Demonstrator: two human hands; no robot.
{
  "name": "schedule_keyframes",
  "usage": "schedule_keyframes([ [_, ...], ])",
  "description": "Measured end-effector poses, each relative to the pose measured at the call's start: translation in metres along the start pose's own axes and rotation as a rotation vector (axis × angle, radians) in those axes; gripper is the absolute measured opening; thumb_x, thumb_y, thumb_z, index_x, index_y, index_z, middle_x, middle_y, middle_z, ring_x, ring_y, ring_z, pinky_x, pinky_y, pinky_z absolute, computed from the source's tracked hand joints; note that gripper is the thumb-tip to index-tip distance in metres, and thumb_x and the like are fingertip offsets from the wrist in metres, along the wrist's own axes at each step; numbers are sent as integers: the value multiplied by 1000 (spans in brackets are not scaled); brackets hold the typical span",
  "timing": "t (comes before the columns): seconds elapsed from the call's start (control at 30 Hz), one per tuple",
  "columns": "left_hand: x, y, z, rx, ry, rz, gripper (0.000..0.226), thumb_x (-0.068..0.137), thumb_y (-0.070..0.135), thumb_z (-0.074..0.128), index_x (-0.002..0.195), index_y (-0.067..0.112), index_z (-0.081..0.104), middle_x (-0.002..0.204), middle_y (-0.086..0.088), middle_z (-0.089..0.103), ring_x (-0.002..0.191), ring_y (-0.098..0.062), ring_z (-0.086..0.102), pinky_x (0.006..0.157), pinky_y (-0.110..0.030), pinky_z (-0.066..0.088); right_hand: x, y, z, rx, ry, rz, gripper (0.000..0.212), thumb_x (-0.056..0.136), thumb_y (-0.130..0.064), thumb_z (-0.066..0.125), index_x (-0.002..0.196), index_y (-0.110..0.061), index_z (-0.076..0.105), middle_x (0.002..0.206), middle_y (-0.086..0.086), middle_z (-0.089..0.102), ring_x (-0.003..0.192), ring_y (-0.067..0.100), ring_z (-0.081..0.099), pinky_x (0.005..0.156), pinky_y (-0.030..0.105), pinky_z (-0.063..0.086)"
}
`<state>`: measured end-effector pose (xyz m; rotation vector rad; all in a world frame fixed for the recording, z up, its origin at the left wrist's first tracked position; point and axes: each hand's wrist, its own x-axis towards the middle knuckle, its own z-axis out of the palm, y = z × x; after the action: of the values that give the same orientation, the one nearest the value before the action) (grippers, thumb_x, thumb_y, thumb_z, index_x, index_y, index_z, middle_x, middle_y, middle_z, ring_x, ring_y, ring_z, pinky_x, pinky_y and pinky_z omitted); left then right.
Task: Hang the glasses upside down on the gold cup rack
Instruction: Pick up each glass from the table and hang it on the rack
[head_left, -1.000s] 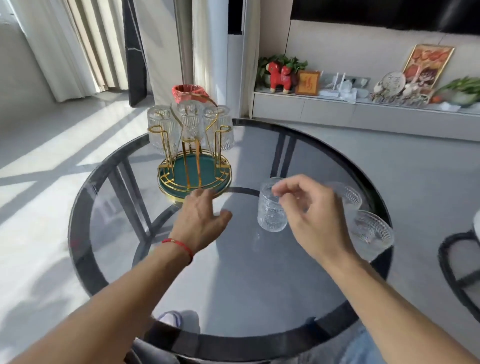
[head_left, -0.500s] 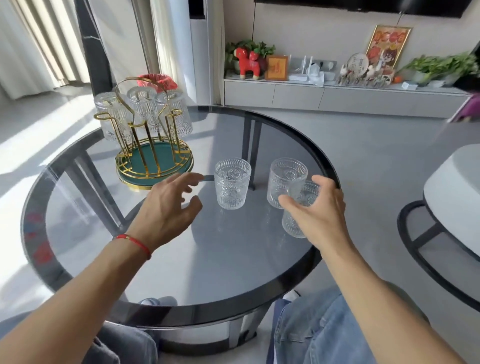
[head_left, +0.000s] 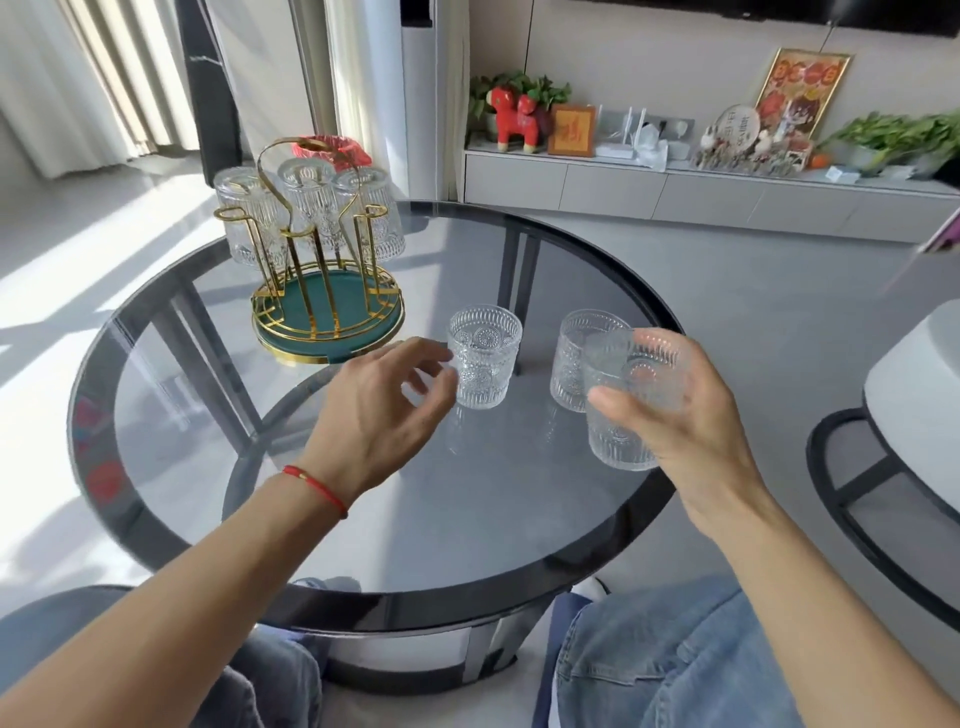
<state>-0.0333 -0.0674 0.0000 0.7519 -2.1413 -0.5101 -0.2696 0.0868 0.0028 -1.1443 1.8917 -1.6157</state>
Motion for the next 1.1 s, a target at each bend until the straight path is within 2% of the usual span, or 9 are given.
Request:
schedule_keyframes([
  [0.1,-6,20,8,-307,-249,-85,43,94,51,58,120,18,67,106,3,74,88,-14,71,67,-41,63,-3,-16,12,234,-350,31,76,66,-51,92,134,-34,62,130,-3,71,123,17,66,102,42,50],
  [0.2,-8,33,9,-736,-488,-222,58,87,49,67,137,22,54,126,3,68,107,-22,71,75,-43,64,-9,-26,38,173,-474,-51,77,71,-38,93,139,-25,58,137,7,67,129,28,61,108,54,46],
  [0.3,-3,33,-2,-761,-435,-277,67,71,42,81,128,18,55,122,0,69,111,-18,68,90,-35,58,-9,-34,58,-32,-431,-146,85,69,-40,94,144,-30,54,139,-6,64,131,14,59,115,49,43],
  [0.47,5,23,-25,-943,-307,-453,67,67,30,84,120,1,55,112,-11,66,97,-21,70,73,-40,61,-6,-39,77,-24,-458,-143,90,70,-65,82,149,-38,48,147,-18,56,141,2,47,115,33,39],
  [0.6,17,1,-45,-1148,-173,-589,54,75,25,71,118,-3,53,112,-25,62,103,-39,69,82,-60,60,-1,-43,99,151,-492,-55,60,95,-56,60,149,-31,46,143,-11,63,132,7,58,111,38,47],
  [0.83,33,-59,-62,-1006,-85,-561,52,90,52,55,121,11,68,122,-8,73,119,-26,65,98,-41,56,34,-77,143,27,-270,-152,42,90,-44,73,129,-34,60,131,-9,66,114,19,68,103,52,51],
  [0.93,29,-91,-66,-551,34,-549,66,100,62,22,110,17,69,116,-6,73,111,-24,65,91,-41,51,64,-114,156,-74,-231,-303,42,88,-35,81,126,-36,64,126,-18,64,111,22,67,99,49,54],
  [1.03,21,-107,-59,18,-123,-327,62,100,54,20,98,8,62,106,-13,69,102,-33,59,86,-41,47,92,-156,176,-188,-232,-444,46,84,-38,82,127,-36,65,117,-28,63,107,6,66,96,43,56],
  [1.1,20,-111,-51,146,-200,-299,57,101,51,26,115,13,66,132,-12,64,126,-30,52,103,-43,44,109,-177,197,-283,-228,-528,51,83,-40,82,130,-32,62,114,-30,60,104,-4,60,95,36,55],
])
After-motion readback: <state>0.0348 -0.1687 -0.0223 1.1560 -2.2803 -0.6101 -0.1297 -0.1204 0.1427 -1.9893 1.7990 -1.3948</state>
